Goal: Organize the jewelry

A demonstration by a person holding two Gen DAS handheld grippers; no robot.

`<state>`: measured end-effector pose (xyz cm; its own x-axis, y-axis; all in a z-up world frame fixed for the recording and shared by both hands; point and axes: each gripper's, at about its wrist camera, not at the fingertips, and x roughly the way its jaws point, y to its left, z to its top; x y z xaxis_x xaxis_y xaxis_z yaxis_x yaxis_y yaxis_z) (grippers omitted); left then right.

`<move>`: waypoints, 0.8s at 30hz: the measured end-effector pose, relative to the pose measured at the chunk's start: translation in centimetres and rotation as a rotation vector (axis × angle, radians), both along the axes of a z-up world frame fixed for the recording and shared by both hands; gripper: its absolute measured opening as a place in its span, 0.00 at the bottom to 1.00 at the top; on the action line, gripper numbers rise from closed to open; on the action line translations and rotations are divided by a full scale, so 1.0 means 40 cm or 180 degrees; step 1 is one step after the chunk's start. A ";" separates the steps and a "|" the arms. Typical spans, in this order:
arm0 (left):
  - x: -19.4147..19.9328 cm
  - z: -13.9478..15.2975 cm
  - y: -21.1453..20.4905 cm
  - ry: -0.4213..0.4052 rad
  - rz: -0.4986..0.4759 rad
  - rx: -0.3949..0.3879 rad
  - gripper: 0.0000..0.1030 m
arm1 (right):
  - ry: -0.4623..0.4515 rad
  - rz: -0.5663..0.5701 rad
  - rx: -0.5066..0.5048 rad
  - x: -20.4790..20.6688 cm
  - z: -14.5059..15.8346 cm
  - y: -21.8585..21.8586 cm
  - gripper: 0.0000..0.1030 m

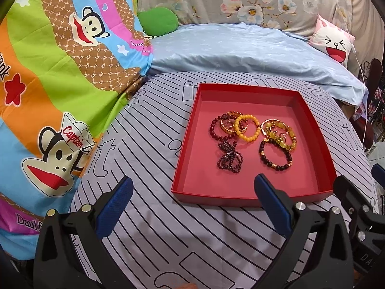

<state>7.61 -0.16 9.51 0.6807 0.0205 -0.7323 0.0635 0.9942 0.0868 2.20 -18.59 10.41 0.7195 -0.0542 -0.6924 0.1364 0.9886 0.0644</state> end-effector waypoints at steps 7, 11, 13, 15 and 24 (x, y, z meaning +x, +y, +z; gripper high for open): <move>-0.001 -0.003 0.003 0.0008 0.0039 0.0005 0.93 | 0.0015 0.0023 0.0000 -0.001 -0.007 0.007 0.94; 0.000 -0.007 0.004 0.0031 0.0039 -0.0003 0.93 | 0.0023 0.0029 0.0004 -0.002 -0.010 0.011 0.94; 0.002 -0.008 0.006 0.0024 0.0051 -0.0018 0.93 | 0.0021 0.0031 -0.0004 -0.001 -0.009 0.009 0.94; 0.001 -0.009 0.007 0.0017 0.0053 -0.0041 0.93 | 0.0025 0.0032 0.0004 -0.001 -0.009 0.007 0.94; 0.000 -0.012 0.003 -0.0003 0.0046 -0.0036 0.93 | 0.0039 0.0041 -0.0005 -0.001 -0.014 0.009 0.94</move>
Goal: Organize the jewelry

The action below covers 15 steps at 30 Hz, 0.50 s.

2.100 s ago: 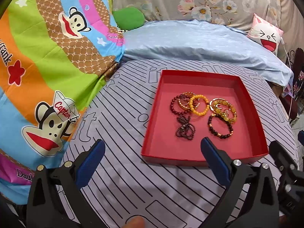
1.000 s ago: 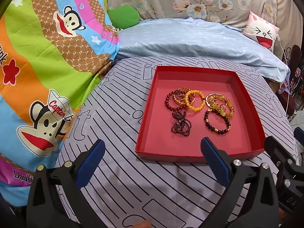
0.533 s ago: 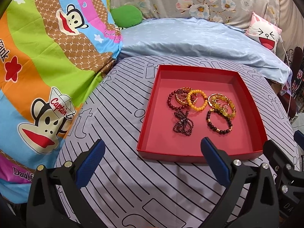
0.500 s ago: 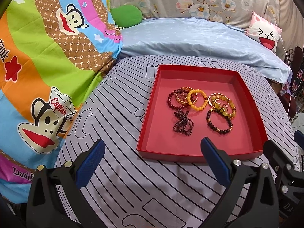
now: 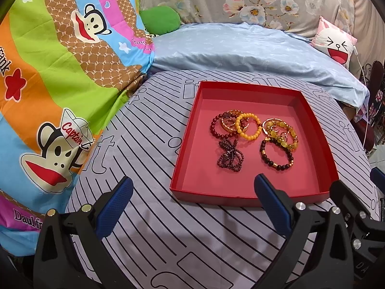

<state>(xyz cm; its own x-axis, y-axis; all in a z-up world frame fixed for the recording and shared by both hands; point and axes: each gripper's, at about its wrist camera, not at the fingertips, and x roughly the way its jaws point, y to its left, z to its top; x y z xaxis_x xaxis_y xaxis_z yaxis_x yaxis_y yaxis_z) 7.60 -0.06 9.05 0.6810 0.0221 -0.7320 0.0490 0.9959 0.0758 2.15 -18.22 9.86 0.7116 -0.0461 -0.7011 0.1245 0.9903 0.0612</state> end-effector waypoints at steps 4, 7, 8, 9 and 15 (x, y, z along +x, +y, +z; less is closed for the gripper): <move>0.001 0.000 -0.001 -0.0002 -0.0009 -0.0001 0.93 | -0.0001 -0.0003 0.0004 0.000 -0.001 0.000 0.94; 0.001 0.000 -0.004 -0.0007 -0.0011 0.0012 0.93 | 0.0000 -0.0002 0.0012 -0.002 -0.002 0.000 0.94; 0.001 0.000 -0.003 -0.0012 -0.0008 0.0015 0.93 | -0.0002 -0.0002 0.0010 -0.001 -0.002 -0.001 0.94; 0.000 0.000 -0.003 -0.0012 -0.0011 0.0016 0.93 | -0.0002 -0.0001 0.0008 -0.002 -0.003 -0.001 0.94; -0.001 0.002 -0.005 -0.0014 -0.0008 0.0016 0.93 | -0.0004 -0.0003 0.0008 -0.002 -0.003 0.000 0.94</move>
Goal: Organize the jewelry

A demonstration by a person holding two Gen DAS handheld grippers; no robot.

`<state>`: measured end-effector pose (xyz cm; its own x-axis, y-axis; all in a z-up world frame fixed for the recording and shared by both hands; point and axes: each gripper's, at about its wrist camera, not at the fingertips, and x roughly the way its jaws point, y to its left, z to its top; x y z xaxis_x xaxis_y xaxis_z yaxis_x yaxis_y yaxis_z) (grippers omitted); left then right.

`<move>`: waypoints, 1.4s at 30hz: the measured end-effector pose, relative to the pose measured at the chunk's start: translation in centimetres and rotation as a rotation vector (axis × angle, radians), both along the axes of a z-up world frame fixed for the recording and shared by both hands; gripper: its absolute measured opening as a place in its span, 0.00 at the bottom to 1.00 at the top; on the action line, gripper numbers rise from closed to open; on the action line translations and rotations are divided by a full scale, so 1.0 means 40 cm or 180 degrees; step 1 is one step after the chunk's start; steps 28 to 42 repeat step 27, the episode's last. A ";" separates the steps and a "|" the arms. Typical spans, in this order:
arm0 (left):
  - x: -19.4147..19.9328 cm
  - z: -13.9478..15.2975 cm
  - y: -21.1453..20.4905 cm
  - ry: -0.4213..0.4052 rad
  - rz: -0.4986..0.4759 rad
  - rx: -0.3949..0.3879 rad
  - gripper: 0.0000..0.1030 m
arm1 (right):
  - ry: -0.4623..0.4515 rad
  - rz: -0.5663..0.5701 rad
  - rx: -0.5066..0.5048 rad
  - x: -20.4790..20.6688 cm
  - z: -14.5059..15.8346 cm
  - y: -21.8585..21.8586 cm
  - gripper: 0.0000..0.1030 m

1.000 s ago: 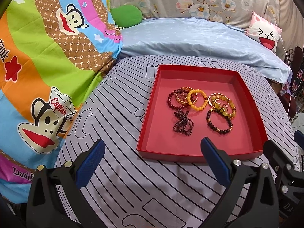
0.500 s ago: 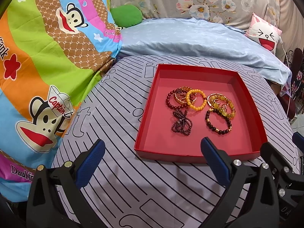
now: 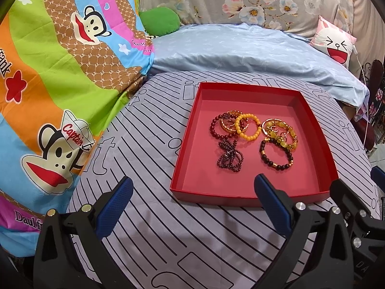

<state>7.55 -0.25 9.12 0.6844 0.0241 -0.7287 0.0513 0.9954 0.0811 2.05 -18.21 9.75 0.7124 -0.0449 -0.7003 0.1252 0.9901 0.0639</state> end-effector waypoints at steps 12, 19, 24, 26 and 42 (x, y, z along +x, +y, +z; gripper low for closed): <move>0.000 0.002 0.001 -0.0007 -0.0001 0.0009 0.93 | 0.0006 0.0000 0.0001 0.001 0.001 -0.002 0.94; 0.001 0.002 0.001 -0.0001 0.0006 0.0001 0.93 | 0.0005 0.0000 0.0000 0.002 0.001 -0.002 0.94; 0.000 0.003 0.005 -0.0009 0.0049 -0.0040 0.93 | 0.0011 0.0004 0.0004 -0.002 -0.001 -0.006 0.94; 0.000 0.004 0.006 -0.0012 0.0044 -0.0034 0.93 | 0.0013 0.0004 -0.0001 -0.002 0.000 -0.007 0.94; 0.000 0.003 0.005 -0.0011 0.0048 -0.0036 0.93 | 0.0015 0.0003 0.0002 -0.002 -0.001 -0.007 0.94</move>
